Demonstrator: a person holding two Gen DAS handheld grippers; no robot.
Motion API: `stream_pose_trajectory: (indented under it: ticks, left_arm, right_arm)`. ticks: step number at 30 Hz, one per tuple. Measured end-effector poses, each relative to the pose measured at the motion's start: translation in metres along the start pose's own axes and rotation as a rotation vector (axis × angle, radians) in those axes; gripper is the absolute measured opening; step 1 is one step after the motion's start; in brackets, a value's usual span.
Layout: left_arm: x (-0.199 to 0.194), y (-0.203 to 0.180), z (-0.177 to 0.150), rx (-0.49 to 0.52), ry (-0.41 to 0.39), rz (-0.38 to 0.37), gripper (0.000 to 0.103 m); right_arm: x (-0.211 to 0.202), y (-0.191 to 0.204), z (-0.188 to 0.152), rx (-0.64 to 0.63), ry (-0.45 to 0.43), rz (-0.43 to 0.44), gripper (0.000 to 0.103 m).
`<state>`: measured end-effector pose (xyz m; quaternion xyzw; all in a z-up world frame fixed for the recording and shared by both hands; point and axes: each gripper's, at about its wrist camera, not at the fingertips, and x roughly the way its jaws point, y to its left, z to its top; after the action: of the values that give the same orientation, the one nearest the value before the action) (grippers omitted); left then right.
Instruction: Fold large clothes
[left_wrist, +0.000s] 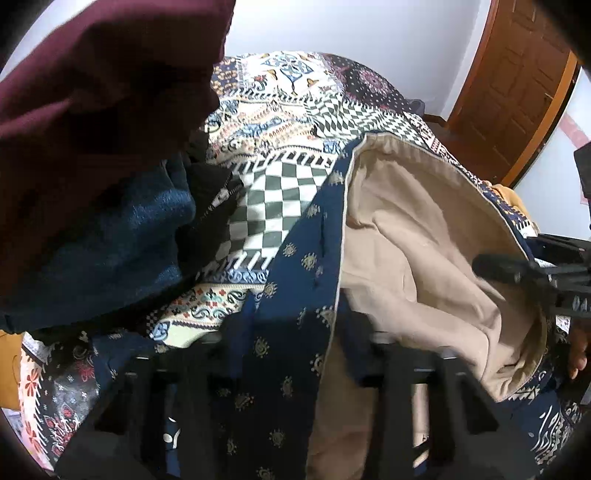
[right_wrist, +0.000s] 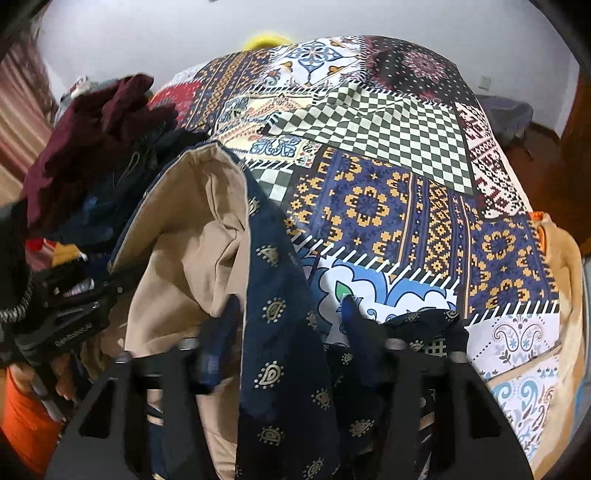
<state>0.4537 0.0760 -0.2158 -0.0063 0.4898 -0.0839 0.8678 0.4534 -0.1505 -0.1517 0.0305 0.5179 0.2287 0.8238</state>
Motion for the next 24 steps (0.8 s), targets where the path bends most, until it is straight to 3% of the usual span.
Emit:
stream_pose_trajectory:
  ticks: [3,5,14,24]
  left_arm:
    - [-0.007,0.0,-0.004,-0.001,-0.015,-0.012,0.016]
    - [-0.016,-0.002,-0.005,0.011,-0.03,-0.023,0.009]
    - [-0.086,-0.008,-0.02,0.048,-0.124,-0.015,0.006]
    - [-0.141,-0.004,-0.083,0.021,-0.138,-0.006,0.006]
  right_arm:
    - [-0.008,-0.001,-0.001,0.01,-0.017,0.007,0.011]
    - [-0.017,0.001,-0.003,0.014,-0.04,0.005,0.01]
    - [-0.069,0.026,-0.022,-0.03,-0.122,0.034,0.009]
    - [-0.107,0.065,-0.087,-0.137,-0.154,0.034,0.009]
